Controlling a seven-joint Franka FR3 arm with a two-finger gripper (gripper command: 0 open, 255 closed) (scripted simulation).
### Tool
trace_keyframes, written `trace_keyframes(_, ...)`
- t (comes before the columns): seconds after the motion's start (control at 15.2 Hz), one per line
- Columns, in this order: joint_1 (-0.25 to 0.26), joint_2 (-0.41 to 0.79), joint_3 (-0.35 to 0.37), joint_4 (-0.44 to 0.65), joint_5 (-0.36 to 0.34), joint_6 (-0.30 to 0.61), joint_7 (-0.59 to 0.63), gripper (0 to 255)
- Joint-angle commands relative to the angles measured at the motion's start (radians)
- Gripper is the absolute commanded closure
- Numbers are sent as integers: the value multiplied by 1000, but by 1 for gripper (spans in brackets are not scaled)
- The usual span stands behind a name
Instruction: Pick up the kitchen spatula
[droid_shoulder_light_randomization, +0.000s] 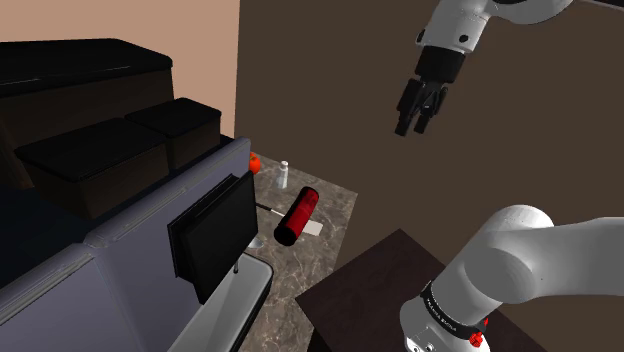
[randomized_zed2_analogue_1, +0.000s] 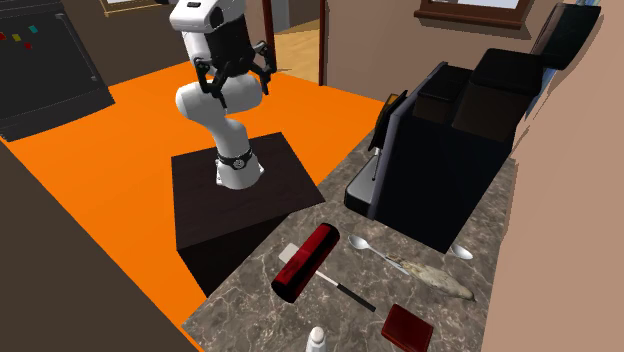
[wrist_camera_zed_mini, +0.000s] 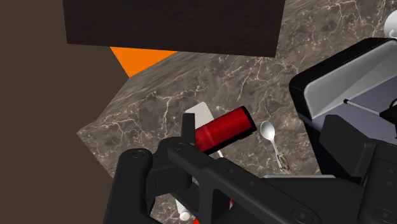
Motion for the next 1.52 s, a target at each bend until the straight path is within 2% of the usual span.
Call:
trace_keyframes(0.0, 0, 0, 0, 0, 0, 0, 0, 0)
trace_keyframes(0.4, 27, 77, 13, -134, -6, 237, -67, 0)
trace_keyframes(0.73, 49, 188, 25, -207, -8, 444, -120, 0)
trace_keyframes(1.12, 75, 376, 40, -243, -10, 695, -179, 0)
trace_keyframes(1.45, 93, 566, 54, -228, -15, 894, -223, 0)
